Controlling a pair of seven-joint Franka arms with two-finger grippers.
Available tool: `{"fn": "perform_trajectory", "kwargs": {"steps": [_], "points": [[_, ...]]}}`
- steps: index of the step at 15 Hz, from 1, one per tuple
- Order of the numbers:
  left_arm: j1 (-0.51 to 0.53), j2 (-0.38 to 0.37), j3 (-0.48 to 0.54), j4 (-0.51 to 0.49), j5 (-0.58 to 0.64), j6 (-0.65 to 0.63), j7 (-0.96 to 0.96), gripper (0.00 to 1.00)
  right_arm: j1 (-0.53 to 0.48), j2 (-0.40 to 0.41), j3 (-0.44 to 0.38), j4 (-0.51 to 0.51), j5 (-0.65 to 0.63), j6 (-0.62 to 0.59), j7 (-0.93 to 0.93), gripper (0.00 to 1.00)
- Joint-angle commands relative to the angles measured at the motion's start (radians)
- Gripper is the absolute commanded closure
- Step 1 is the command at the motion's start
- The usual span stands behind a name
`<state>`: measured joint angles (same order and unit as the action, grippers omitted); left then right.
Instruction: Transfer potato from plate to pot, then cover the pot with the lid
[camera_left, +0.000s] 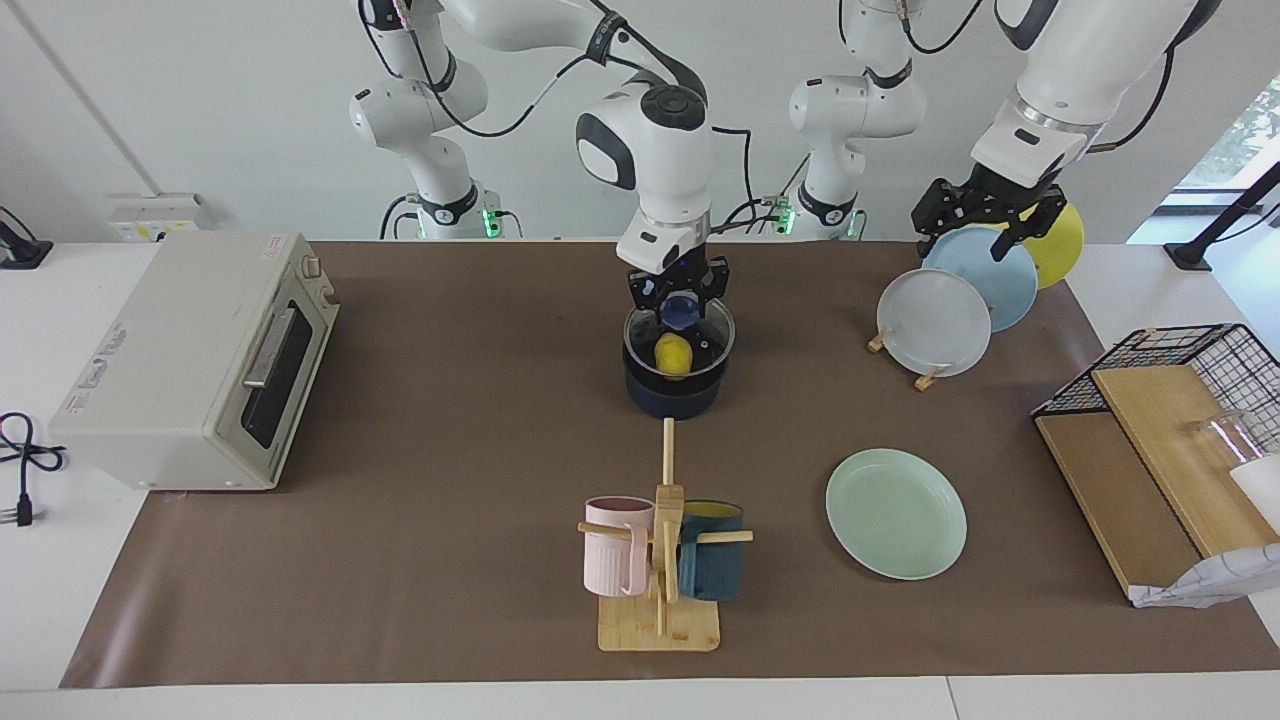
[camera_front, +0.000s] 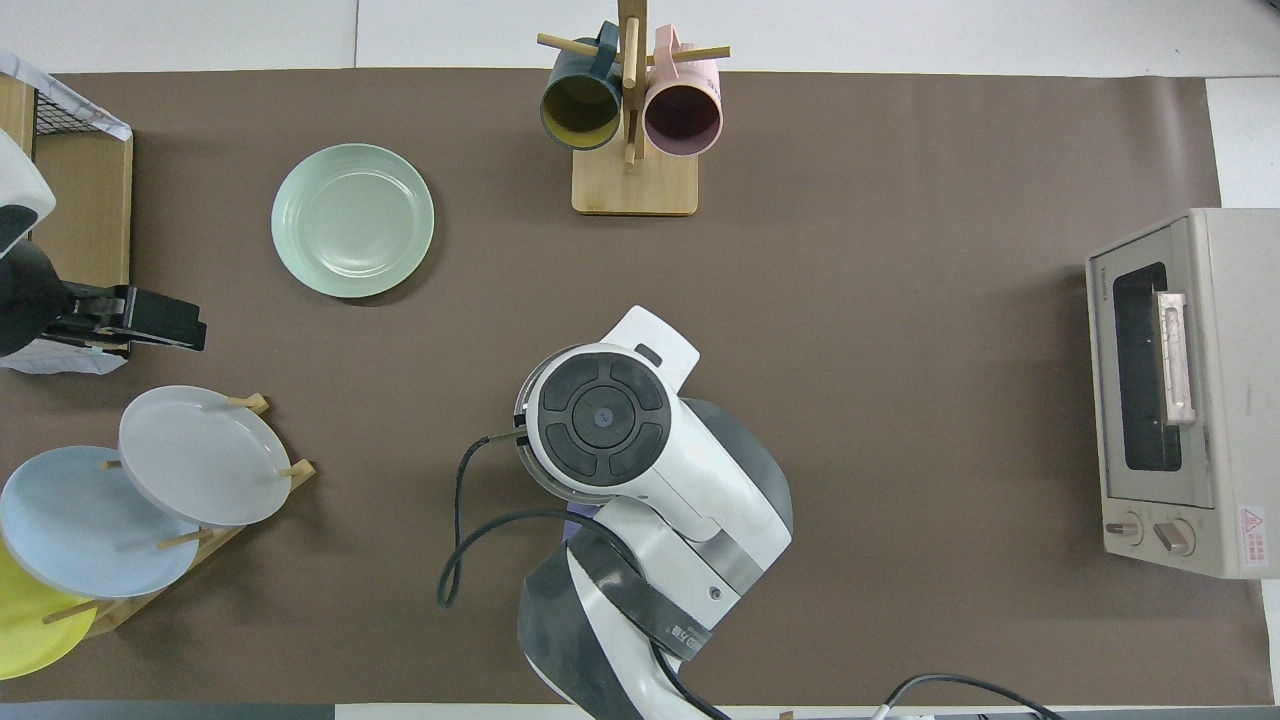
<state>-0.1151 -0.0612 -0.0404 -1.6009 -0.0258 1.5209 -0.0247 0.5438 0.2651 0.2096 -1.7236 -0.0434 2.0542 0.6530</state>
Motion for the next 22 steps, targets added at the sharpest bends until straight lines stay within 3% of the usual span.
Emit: {"fn": "perform_trajectory", "kwargs": {"steps": [1, 20, 22], "points": [[-0.015, 0.014, 0.008, 0.018, 0.024, 0.001, -0.011, 0.0, -0.002, 0.006, 0.007, 0.004, -0.052, 0.0, 0.002, 0.67], [0.022, 0.012, 0.008, 0.003, 0.049, 0.048, 0.005, 0.0, 0.007, 0.063, 0.007, -0.005, -0.059, 0.055, 0.001, 0.65], [0.023, 0.012, 0.008, 0.004, 0.049, 0.035, -0.001, 0.0, 0.007, 0.063, 0.007, -0.005, -0.059, 0.055, 0.001, 0.58]]}}
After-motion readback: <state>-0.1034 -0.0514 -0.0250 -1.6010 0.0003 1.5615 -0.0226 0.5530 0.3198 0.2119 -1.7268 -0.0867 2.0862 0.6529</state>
